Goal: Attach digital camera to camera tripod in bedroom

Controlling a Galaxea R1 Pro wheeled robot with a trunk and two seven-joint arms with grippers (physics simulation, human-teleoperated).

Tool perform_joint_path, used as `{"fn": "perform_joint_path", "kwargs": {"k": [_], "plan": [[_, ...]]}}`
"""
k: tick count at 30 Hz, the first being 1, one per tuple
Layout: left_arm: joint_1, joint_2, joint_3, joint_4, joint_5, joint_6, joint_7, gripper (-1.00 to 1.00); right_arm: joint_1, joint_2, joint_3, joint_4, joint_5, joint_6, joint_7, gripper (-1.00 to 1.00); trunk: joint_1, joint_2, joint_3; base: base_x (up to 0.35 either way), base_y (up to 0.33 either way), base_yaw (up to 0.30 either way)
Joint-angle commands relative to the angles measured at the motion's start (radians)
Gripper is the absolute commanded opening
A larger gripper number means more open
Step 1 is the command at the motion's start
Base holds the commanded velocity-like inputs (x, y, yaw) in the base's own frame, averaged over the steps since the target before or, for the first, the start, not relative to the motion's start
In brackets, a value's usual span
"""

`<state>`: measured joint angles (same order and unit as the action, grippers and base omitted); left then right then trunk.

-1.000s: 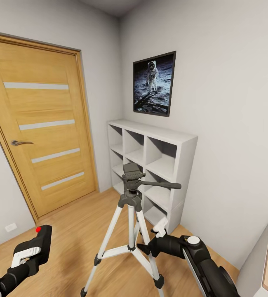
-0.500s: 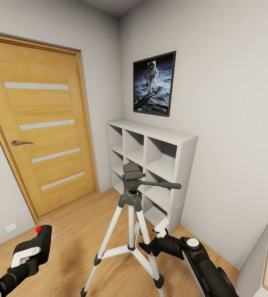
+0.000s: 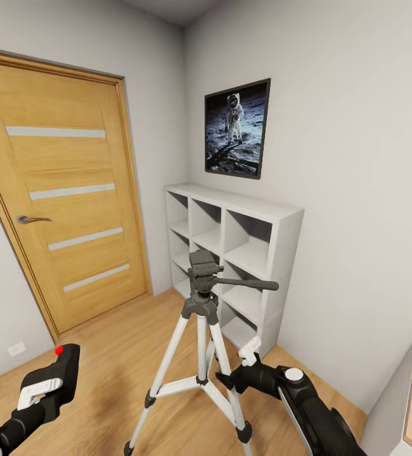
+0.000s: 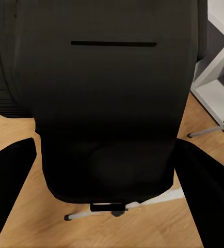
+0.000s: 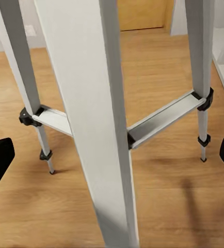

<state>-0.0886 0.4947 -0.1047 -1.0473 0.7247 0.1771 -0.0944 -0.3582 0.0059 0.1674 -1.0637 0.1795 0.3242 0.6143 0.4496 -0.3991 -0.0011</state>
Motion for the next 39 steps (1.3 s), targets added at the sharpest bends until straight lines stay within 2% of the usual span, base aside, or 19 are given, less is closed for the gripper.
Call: {"fn": "perform_joint_path", "kwargs": {"k": [1,9,17,19,23,24,30,32,36,39], "plan": [[0.0,0.001,-0.001,0.0,0.009,0.0,-0.003,-1.0,-0.003,0.001,-0.001,0.01,0.008,-0.009,0.001,1.0,0.0,-0.001,0.0,0.0,0.0,0.0],[0.0,0.001,-0.001,0.0,0.009,-0.011,-0.02,-1.0,-0.025,0.007,-0.001,0.098,0.007,-0.075,-0.012,1.0,0.0,-0.001,0.0,0.0,0.0,0.0],[0.0,0.002,-0.002,-0.001,0.009,-0.014,-0.032,-1.0,-0.033,0.012,0.0,0.119,0.007,-0.097,-0.014,1.0,0.0,-0.001,0.0,0.0,0.0,0.0],[-0.001,0.007,-0.002,-0.008,0.006,-0.014,-0.058,-1.0,-0.033,0.013,0.0,0.122,0.007,-0.1,-0.014,1.0,0.0,-0.001,0.0,0.0,0.0,0.0],[-0.001,0.03,0.001,-0.051,0.002,-0.01,-0.137,-1.0,-0.034,0.014,0.001,0.124,0.006,-0.102,-0.014,1.0,0.0,-0.001,0.0,0.0,0.0,0.0],[-0.001,0.03,0.001,-0.051,0.002,-0.01,-0.137,-1.0,-0.034,0.014,0.001,0.124,0.006,-0.102,-0.014,1.0,0.0,-0.001,0.0,0.0,0.0,0.0],[-0.001,0.079,0.004,-0.172,-0.002,0.028,-0.202,-1.0,-0.034,0.014,0.003,0.125,0.005,-0.103,-0.015,1.0,0.0,-0.001,0.0,0.0,0.0,0.0],[-0.002,0.094,0.016,-0.207,-0.001,0.042,-0.214,-1.0,-0.034,0.014,0.004,0.125,0.005,-0.103,-0.015,1.0,0.0,-0.001,0.0,0.0,0.0,0.0],[-0.003,0.114,0.076,-0.267,0.003,0.074,-0.23,-1.0,-0.034,0.014,0.004,0.125,0.005,-0.103,-0.015,1.0,0.0,-0.001,0.0,0.0,0.0,0.0],[-0.003,0.123,0.12,-0.316,0.002,0.135,-0.235,-1.0,-0.034,0.015,0.004,0.125,0.006,-0.103,-0.015,1.0,0.0,-0.001,0.0,0.0,0.0,0.0]]}}
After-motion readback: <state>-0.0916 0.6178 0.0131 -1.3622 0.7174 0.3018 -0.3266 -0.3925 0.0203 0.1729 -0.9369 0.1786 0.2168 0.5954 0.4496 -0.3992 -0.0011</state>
